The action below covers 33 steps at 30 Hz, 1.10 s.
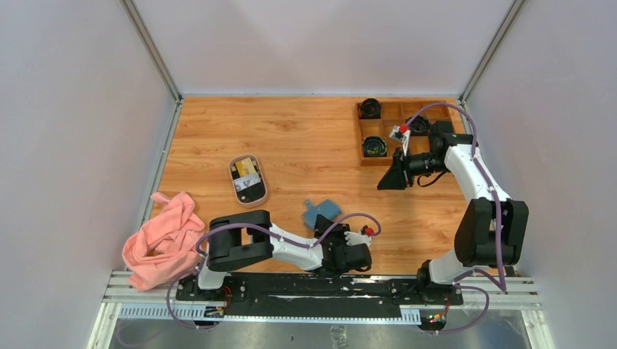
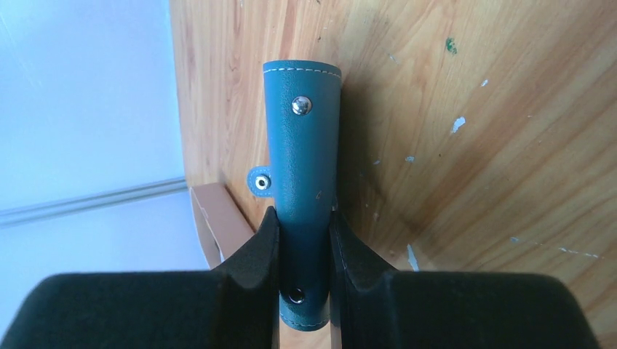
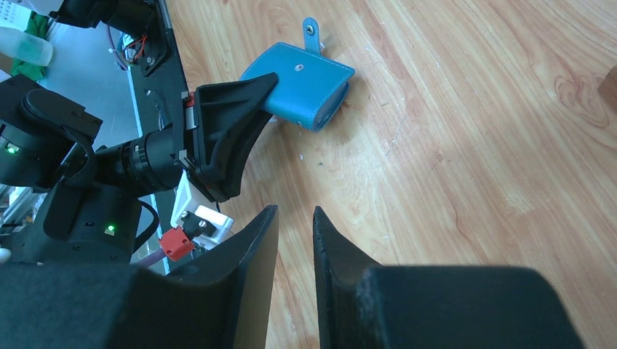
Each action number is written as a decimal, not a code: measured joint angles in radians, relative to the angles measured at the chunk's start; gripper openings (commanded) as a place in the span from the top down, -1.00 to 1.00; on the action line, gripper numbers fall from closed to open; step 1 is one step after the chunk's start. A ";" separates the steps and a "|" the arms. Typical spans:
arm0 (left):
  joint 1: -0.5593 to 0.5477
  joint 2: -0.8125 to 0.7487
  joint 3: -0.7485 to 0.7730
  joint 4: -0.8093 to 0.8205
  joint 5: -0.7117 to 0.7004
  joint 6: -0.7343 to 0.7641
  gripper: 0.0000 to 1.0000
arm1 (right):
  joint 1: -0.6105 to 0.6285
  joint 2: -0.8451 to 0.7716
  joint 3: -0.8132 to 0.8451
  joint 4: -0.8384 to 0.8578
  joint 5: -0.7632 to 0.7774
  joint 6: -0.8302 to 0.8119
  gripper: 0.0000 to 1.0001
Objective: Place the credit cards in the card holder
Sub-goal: Close the card holder at the center of the board.
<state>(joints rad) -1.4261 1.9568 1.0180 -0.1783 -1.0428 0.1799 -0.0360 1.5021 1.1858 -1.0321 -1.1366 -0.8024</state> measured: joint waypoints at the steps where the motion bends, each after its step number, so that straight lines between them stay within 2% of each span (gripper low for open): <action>1: -0.003 0.006 0.002 0.001 -0.006 -0.007 1.00 | 0.000 0.000 0.000 0.000 0.000 0.000 0.44; 3: -0.005 0.011 0.003 0.001 -0.009 -0.023 0.95 | 0.000 0.000 0.000 0.000 0.000 -0.002 0.44; 9: -0.007 0.013 0.001 0.004 -0.008 -0.077 0.53 | 0.000 0.000 0.000 0.000 0.000 -0.003 0.44; 13: -0.008 0.013 -0.008 0.018 0.001 -0.106 0.14 | 0.000 0.000 -0.002 0.000 0.000 -0.003 0.44; 15: -0.008 0.013 -0.016 0.024 0.026 -0.124 -0.12 | 0.000 0.000 -0.003 0.000 0.000 -0.003 0.44; 19: -0.006 -0.013 -0.015 0.015 0.023 -0.140 -0.38 | 0.000 0.001 -0.005 0.000 0.000 -0.003 0.44; 23: -0.006 -0.059 -0.007 -0.009 0.093 -0.176 -0.66 | 0.000 0.002 -0.005 0.000 0.000 -0.003 0.44; 27: -0.007 -0.141 -0.006 -0.049 0.233 -0.236 -0.99 | 0.000 0.003 -0.006 0.000 0.000 -0.003 0.44; 33: -0.010 -0.257 -0.006 -0.093 0.368 -0.276 -1.00 | -0.003 0.004 -0.006 0.000 0.000 -0.003 0.44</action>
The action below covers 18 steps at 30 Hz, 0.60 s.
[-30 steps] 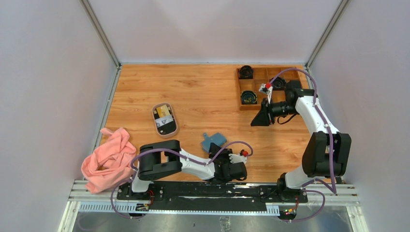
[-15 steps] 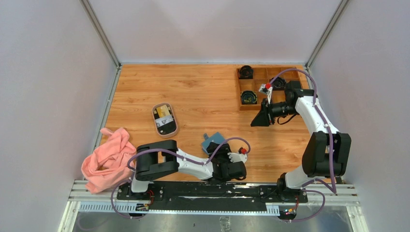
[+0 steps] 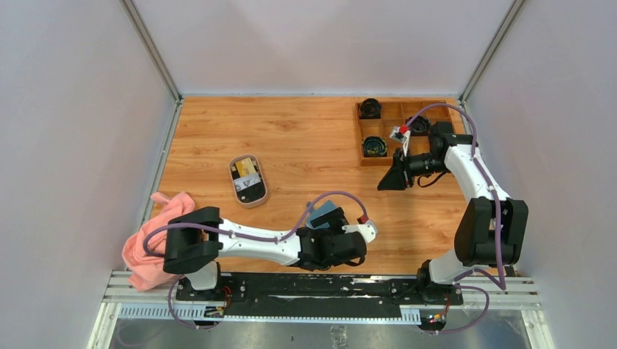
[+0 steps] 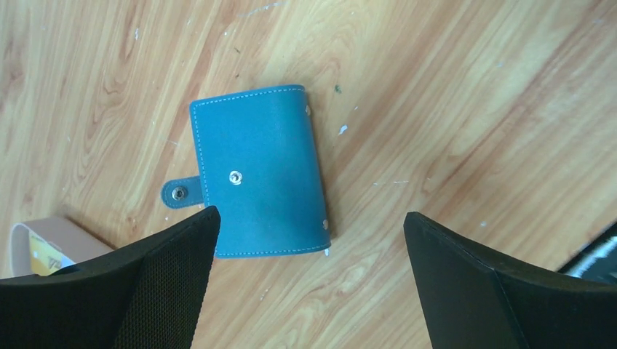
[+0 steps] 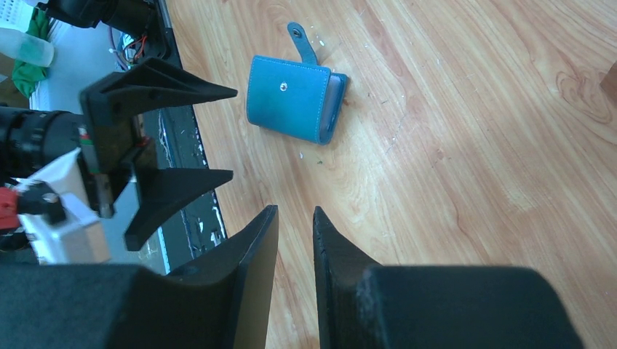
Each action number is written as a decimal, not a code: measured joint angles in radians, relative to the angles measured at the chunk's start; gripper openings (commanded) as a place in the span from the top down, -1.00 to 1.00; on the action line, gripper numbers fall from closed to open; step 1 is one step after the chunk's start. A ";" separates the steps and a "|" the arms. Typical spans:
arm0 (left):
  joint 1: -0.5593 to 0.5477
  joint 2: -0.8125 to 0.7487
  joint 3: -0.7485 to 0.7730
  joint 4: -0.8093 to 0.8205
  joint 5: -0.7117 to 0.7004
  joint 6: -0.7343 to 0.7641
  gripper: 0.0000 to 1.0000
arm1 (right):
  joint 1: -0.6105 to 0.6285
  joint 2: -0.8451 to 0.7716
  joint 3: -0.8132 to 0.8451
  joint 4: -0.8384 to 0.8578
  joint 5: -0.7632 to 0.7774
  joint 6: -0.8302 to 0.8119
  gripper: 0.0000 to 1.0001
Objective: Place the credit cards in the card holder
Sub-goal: Close the card holder at the center of the board.
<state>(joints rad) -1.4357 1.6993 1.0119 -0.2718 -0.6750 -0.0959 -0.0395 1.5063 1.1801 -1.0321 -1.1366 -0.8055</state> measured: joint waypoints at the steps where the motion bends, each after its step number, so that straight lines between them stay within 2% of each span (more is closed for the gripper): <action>1: 0.000 -0.019 0.000 -0.005 0.014 -0.004 -1.00 | 0.000 0.000 0.000 0.000 0.000 0.000 0.44; 12: 0.005 -0.234 -0.068 0.000 0.116 -0.055 -1.00 | -0.001 -0.025 -0.009 0.000 0.000 -0.030 0.44; 18: 0.061 -0.393 -0.165 0.053 0.206 -0.101 -1.00 | -0.001 -0.089 0.019 -0.002 0.017 -0.056 0.42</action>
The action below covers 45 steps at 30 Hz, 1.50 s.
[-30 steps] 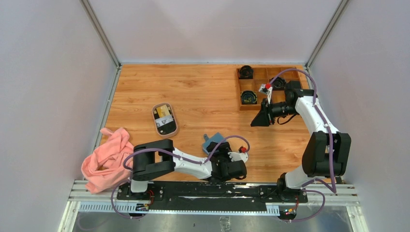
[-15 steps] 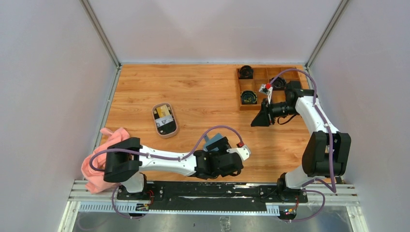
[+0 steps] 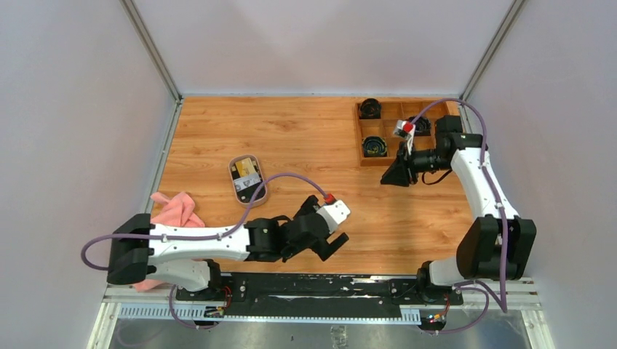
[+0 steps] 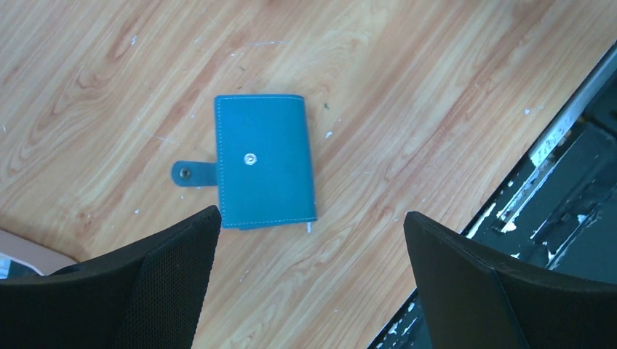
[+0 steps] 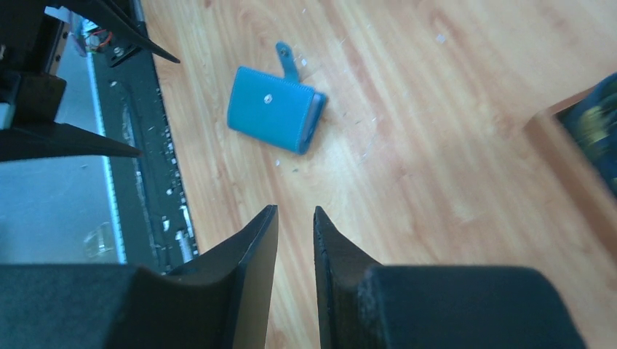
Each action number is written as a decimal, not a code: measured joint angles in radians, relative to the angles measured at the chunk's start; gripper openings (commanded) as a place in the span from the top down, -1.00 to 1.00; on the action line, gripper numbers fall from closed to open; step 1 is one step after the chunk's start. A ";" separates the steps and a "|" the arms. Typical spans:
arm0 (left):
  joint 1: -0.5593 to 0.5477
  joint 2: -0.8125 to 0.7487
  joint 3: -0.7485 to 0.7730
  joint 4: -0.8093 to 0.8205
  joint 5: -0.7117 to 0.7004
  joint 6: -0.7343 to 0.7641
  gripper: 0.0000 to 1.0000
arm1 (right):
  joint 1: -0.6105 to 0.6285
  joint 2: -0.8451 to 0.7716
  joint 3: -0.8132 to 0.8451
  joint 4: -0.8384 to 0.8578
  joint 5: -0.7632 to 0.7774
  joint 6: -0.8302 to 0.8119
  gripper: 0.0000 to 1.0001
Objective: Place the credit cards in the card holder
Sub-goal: Close the card holder at the center of the board.
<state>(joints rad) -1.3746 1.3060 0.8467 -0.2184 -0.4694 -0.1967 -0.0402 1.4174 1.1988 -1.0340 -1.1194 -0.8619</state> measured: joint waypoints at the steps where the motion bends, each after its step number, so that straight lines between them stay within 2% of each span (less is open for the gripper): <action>1: 0.017 -0.031 -0.019 0.010 0.017 -0.008 -1.00 | 0.000 -0.010 0.018 -0.001 0.005 -0.008 0.40; 2: 0.031 -0.055 -0.033 0.018 0.028 -0.016 -1.00 | 0.000 -0.019 0.036 0.000 0.009 -0.019 0.31; 3: 0.053 -0.091 -0.055 0.034 0.048 -0.025 -1.00 | 0.000 -0.035 0.060 0.004 0.016 -0.033 0.15; 5: 0.090 -0.151 -0.089 0.052 0.077 -0.038 -1.00 | 0.000 -0.063 0.090 0.014 0.024 -0.061 -0.40; 6: 0.113 -0.185 -0.107 0.063 0.094 -0.047 -1.00 | 0.000 -0.076 0.101 0.021 0.025 -0.073 -0.61; 9: 0.187 -0.281 -0.159 0.095 0.138 -0.069 -1.00 | 0.000 -0.109 0.114 0.065 0.016 -0.105 -0.99; 13: 0.283 -0.412 -0.235 0.149 0.216 -0.111 -1.00 | 0.002 -0.038 0.154 0.097 -0.048 -0.088 -1.00; 17: 0.386 -0.465 -0.289 0.201 0.308 -0.170 -1.00 | 0.040 0.056 0.165 0.116 -0.057 -0.106 -1.00; 22: 0.454 -0.457 -0.332 0.230 0.389 -0.247 -1.00 | 0.141 0.118 0.168 0.119 -0.016 -0.159 -1.00; 28: 0.491 -0.439 -0.338 0.255 0.439 -0.295 -1.00 | 0.226 0.159 0.185 0.141 0.145 -0.202 -1.00; 34: 0.534 -0.410 -0.362 0.306 0.486 -0.343 -1.00 | 0.238 0.295 0.337 0.134 0.119 -0.169 -1.00; 38: 0.547 -0.381 -0.398 0.330 0.519 -0.388 -0.87 | 0.273 0.359 0.347 0.068 0.106 -0.274 -1.00; 42: 0.547 -0.381 -0.431 0.350 0.537 -0.421 -0.66 | 0.368 0.392 0.343 -0.001 0.103 -0.397 -1.00; 45: 0.549 -0.405 -0.470 0.360 0.528 -0.457 -0.57 | 0.449 0.414 0.344 -0.028 0.100 -0.467 -0.91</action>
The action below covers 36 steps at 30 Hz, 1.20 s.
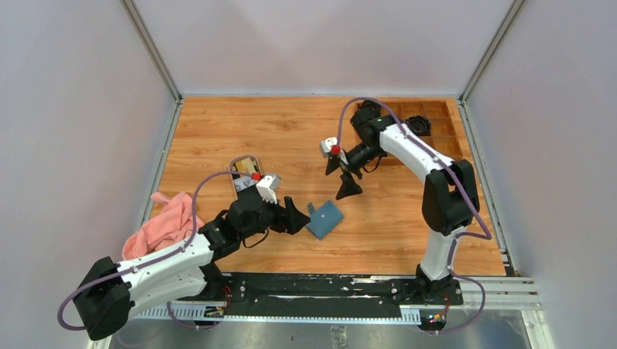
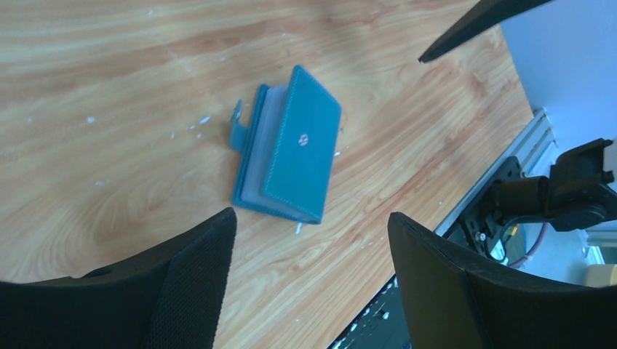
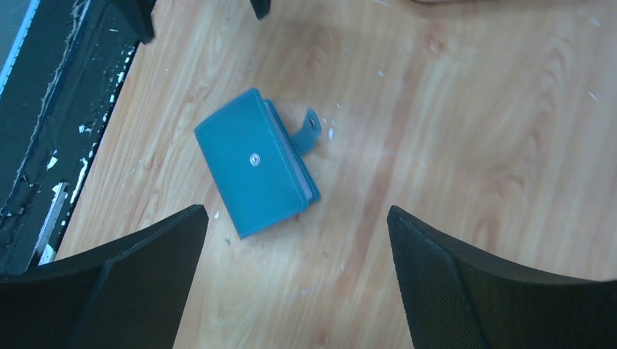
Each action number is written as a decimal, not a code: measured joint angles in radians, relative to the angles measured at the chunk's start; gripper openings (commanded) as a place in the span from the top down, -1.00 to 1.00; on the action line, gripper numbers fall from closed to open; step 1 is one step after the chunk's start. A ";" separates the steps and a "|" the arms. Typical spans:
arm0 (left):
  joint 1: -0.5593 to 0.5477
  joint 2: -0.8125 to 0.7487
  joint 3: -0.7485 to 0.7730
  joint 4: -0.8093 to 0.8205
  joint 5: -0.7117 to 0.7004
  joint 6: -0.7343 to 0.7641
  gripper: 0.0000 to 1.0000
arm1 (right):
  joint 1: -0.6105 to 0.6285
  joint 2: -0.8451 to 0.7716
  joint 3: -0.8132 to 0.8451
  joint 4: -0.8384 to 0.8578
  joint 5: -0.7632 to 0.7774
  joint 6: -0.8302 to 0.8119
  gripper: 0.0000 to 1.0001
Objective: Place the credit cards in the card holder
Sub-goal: Close the card holder at the center of the board.
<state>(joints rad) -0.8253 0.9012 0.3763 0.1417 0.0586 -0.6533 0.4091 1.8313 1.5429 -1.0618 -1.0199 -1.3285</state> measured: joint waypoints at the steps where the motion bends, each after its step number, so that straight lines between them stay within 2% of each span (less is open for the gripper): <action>1: 0.002 -0.014 -0.021 0.004 -0.005 -0.018 -0.55 | 0.024 0.014 0.005 -0.009 -0.003 -0.016 -0.88; 4: 0.007 -0.045 -0.081 0.008 -0.019 -0.067 -0.49 | 0.089 0.087 0.046 -0.021 -0.005 -0.054 -0.70; 8: 0.008 -0.068 -0.145 0.005 -0.026 -0.119 -0.45 | 0.154 0.189 0.117 -0.029 0.005 -0.080 -0.35; 15: 0.009 -0.127 -0.195 0.006 -0.039 -0.150 -0.49 | 0.227 0.319 0.256 -0.063 0.045 -0.086 0.06; 21: 0.044 -0.124 -0.171 0.002 -0.026 -0.050 -0.51 | 0.220 0.320 0.264 -0.096 0.060 -0.057 0.10; 23: 0.085 -0.082 -0.126 0.002 0.003 -0.011 -0.53 | 0.209 0.292 0.238 -0.097 0.059 -0.026 0.11; 28: 0.169 0.101 0.026 0.022 0.126 0.058 -0.52 | 0.147 0.114 0.091 -0.105 0.051 0.064 0.39; 32: 0.196 0.258 0.123 0.017 0.225 0.097 -0.39 | 0.117 0.011 -0.048 -0.085 0.039 0.164 0.62; 36: 0.201 0.385 0.233 -0.059 0.257 0.158 -0.20 | 0.116 0.055 -0.119 -0.045 0.016 0.306 0.69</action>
<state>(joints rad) -0.6239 1.2858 0.6098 0.0826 0.3161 -0.4953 0.5251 1.8858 1.4242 -1.1069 -1.0039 -1.0229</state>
